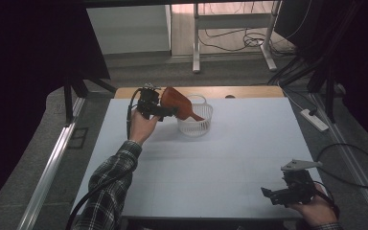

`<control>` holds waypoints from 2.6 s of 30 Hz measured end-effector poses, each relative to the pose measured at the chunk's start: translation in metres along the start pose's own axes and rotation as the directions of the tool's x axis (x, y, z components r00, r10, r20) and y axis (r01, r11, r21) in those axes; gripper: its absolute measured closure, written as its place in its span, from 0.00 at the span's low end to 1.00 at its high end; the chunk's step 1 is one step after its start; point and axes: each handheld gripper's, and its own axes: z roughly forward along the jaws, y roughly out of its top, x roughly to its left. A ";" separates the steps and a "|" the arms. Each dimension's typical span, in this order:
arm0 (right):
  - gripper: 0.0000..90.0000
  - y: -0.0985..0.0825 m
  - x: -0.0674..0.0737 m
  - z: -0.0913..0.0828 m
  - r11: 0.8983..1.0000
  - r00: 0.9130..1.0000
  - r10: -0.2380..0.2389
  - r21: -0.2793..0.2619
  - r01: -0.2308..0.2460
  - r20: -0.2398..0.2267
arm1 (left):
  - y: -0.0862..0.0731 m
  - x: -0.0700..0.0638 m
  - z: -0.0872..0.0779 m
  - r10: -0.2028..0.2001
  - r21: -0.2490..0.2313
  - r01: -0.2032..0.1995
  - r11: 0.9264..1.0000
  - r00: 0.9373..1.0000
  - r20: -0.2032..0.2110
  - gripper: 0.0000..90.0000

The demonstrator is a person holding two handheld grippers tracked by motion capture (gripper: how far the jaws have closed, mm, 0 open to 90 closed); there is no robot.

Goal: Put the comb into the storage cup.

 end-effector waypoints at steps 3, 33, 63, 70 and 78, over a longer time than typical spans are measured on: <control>0.00 0.000 0.000 0.000 1.000 1.000 -0.004 -0.001 0.004 -0.001 | 0.000 -0.001 -0.003 0.016 -0.002 -0.016 1.000 1.000 -0.009 0.01; 0.00 0.000 0.000 -0.001 1.000 1.000 0.000 -0.010 0.000 -0.007 | -0.012 -0.003 -0.025 0.068 -0.048 -0.068 0.997 0.998 -0.005 0.00; 0.00 0.000 0.000 -0.001 1.000 1.000 -0.003 -0.008 0.003 -0.003 | -0.036 0.003 -0.045 0.076 -0.108 -0.071 0.992 0.996 0.037 0.00; 0.00 0.000 0.000 -0.001 1.000 1.000 -0.003 -0.009 0.003 -0.003 | -0.040 0.002 -0.048 0.073 -0.127 -0.067 0.990 0.996 0.043 0.00; 0.00 0.000 0.000 -0.001 1.000 1.000 -0.003 -0.008 0.003 -0.003 | -0.047 0.001 -0.052 0.075 -0.147 -0.069 0.987 0.997 0.036 0.00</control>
